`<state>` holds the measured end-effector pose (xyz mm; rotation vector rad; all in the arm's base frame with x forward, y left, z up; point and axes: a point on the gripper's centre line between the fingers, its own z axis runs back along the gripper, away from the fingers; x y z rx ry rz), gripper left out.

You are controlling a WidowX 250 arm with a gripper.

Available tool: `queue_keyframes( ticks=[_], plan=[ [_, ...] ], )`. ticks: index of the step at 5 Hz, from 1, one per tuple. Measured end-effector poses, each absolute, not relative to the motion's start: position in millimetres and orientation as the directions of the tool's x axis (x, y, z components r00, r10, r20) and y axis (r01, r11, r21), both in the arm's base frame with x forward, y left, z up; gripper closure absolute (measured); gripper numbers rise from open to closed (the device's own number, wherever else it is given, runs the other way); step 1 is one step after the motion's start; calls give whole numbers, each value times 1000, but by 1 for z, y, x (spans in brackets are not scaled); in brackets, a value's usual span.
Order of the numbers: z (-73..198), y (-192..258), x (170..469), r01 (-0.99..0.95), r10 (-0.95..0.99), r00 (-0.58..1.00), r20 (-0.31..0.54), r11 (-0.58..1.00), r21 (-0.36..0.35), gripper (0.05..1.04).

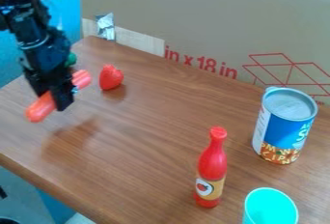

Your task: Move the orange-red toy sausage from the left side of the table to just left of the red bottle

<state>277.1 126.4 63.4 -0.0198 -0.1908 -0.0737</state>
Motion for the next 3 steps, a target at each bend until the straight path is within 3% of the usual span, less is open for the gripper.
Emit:
queue_keyframes(
  ticks=[2,3],
  plan=[
    [69,34,266,364,-330,911,247,926,-102,512],
    [49,-9,269,372,-327,913,245,913,-167,512]
  ],
)
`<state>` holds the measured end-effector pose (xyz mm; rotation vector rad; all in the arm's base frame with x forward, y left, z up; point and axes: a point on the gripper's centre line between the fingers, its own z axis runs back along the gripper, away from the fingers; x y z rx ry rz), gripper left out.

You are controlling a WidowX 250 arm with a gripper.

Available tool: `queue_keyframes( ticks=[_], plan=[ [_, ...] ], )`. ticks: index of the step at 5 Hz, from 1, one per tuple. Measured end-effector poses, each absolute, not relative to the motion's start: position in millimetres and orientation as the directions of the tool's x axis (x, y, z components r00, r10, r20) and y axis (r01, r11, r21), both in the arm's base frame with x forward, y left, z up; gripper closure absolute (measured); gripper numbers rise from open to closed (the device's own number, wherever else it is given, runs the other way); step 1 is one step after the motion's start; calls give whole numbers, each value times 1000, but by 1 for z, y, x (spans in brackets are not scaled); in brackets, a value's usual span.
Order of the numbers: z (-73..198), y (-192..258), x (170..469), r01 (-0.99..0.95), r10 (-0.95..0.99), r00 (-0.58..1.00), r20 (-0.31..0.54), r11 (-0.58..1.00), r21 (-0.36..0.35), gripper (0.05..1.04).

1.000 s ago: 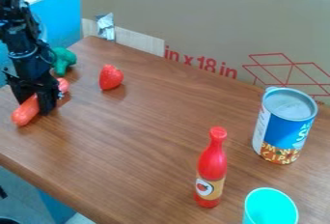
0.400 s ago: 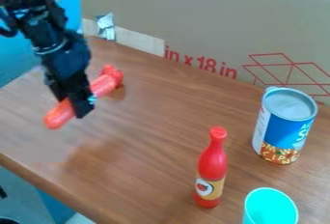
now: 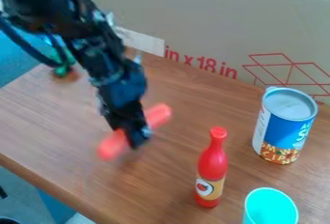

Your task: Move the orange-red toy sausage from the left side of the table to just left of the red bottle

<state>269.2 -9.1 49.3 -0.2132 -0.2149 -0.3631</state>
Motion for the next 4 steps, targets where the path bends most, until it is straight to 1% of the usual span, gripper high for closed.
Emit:
queue_keyframes(
  ticks=[1,2,3,4],
  plan=[
    [40,-30,274,372,-326,912,248,913,-165,512],
    [29,-40,272,357,-321,924,207,918,-171,513],
    [27,-33,274,341,-315,929,197,933,-117,515],
    [23,-18,265,298,-287,947,143,952,-63,515]
  ],
)
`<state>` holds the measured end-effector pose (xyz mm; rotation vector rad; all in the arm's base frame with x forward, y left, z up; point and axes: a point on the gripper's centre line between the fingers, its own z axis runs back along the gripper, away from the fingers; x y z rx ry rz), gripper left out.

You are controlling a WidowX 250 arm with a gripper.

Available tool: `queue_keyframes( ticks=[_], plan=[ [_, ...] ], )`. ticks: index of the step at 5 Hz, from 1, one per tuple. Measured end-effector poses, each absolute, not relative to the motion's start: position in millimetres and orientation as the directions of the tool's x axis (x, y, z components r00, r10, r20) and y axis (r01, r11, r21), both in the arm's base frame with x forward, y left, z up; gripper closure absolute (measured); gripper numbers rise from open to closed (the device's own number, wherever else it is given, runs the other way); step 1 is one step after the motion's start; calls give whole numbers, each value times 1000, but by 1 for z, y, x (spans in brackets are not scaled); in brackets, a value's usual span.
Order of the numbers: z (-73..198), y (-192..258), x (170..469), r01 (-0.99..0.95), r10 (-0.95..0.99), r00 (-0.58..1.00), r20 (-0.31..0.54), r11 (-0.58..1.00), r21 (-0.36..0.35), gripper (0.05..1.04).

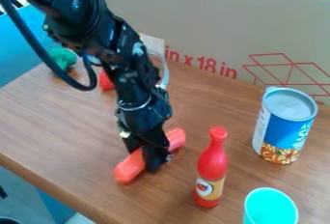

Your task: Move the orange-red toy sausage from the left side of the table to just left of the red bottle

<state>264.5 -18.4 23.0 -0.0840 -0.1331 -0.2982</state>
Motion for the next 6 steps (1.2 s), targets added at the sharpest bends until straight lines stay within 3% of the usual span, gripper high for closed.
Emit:
queue_keyframes(
  ticks=[1,2,3,4,5,6],
  plan=[
    [24,-9,257,278,-269,956,118,958,-66,444],
    [33,-6,253,250,-225,963,148,951,-182,172],
    [71,-1,260,221,-157,952,261,946,-239,75],
    [94,10,266,211,-124,941,316,943,-258,79],
    [122,47,270,159,-116,936,333,982,-104,82],
    [126,94,281,81,-79,953,291,997,5,83]
  ],
)
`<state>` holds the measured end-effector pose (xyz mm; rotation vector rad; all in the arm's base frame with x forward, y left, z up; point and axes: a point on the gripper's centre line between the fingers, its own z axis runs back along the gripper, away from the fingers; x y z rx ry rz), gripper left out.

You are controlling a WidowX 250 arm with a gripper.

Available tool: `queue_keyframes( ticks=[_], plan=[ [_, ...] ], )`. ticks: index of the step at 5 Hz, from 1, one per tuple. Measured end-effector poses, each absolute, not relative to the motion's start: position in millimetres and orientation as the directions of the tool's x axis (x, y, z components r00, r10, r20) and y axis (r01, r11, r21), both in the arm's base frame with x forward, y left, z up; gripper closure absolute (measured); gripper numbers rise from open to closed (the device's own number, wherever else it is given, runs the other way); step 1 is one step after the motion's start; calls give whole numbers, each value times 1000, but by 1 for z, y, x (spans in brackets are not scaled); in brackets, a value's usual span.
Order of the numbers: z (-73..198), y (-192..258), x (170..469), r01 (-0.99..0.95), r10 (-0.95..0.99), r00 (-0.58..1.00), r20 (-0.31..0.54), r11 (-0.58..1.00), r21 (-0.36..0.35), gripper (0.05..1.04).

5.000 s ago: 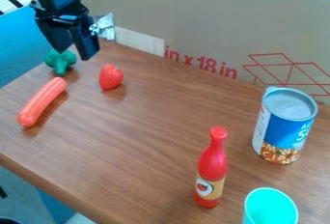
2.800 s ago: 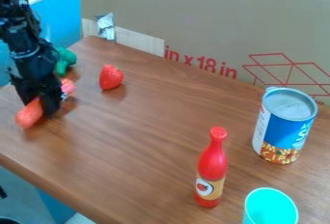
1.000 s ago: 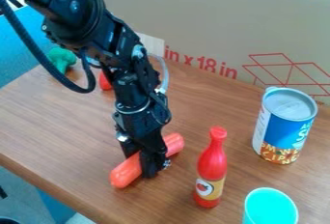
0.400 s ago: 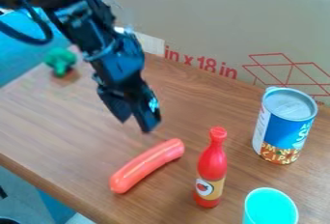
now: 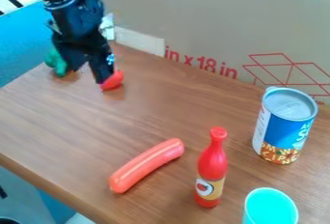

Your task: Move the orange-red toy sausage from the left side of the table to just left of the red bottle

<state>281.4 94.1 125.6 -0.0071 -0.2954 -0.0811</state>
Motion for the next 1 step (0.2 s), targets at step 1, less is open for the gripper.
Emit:
queue_keyframes(
  ticks=[1],
  plan=[
    [123,114,291,77,-80,962,260,997,21,83]
  ],
)
